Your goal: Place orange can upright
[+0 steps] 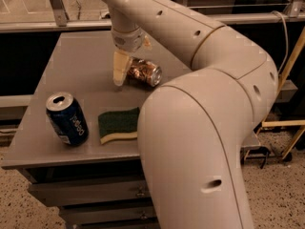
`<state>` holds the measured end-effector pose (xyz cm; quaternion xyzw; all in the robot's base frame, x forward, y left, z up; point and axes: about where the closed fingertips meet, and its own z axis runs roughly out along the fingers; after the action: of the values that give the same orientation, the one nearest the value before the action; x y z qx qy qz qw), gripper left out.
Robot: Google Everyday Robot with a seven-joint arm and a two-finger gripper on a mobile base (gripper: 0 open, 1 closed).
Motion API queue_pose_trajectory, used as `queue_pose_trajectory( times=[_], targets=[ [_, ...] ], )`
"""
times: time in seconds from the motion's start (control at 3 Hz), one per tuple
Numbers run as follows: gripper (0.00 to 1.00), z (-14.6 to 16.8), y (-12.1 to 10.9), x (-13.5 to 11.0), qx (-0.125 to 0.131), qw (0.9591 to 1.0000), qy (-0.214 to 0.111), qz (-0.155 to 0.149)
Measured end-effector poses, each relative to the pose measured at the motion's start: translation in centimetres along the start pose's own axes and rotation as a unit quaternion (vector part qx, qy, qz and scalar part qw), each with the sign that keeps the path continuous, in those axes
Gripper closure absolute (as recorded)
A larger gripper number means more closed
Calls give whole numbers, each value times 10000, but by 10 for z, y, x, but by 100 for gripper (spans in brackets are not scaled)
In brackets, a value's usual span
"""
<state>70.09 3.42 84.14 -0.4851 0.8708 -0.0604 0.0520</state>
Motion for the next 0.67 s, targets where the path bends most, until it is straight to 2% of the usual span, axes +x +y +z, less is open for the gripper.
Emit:
queue_pose_trajectory(
  times=[0.33,0.67],
  targets=[
    [17,3,-2,-5,28,10000,-74,-4],
    [41,6,-3,-9,49,9999,-133,-9]
  ],
)
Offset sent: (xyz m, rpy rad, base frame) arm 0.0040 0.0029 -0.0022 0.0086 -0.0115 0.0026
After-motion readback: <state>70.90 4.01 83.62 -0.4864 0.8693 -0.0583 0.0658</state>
